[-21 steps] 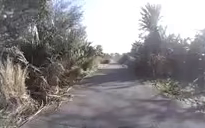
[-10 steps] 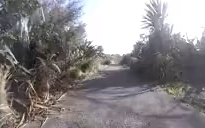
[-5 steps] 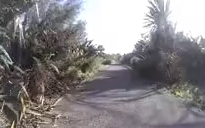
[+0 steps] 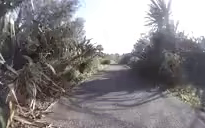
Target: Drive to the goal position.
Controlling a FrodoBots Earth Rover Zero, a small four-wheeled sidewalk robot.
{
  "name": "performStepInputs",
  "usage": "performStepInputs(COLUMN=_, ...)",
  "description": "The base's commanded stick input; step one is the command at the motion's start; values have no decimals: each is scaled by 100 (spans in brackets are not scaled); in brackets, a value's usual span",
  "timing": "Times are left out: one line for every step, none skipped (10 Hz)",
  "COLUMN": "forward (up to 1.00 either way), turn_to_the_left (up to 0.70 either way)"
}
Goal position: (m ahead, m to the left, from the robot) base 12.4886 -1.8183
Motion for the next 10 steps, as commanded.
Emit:
performStepInputs(forward=40, turn_to_the_left=-24)
performStepInputs(forward=40, turn_to_the_left=-24)
performStepInputs(forward=40, turn_to_the_left=-24)
performStepInputs(forward=40, turn_to_the_left=-24)
performStepInputs(forward=40, turn_to_the_left=-24)
performStepInputs(forward=40, turn_to_the_left=-24)
performStepInputs(forward=40, turn_to_the_left=-24)
performStepInputs(forward=40, turn_to_the_left=-24)
performStepInputs(forward=40, turn_to_the_left=-24)
performStepInputs(forward=40, turn_to_the_left=-24)
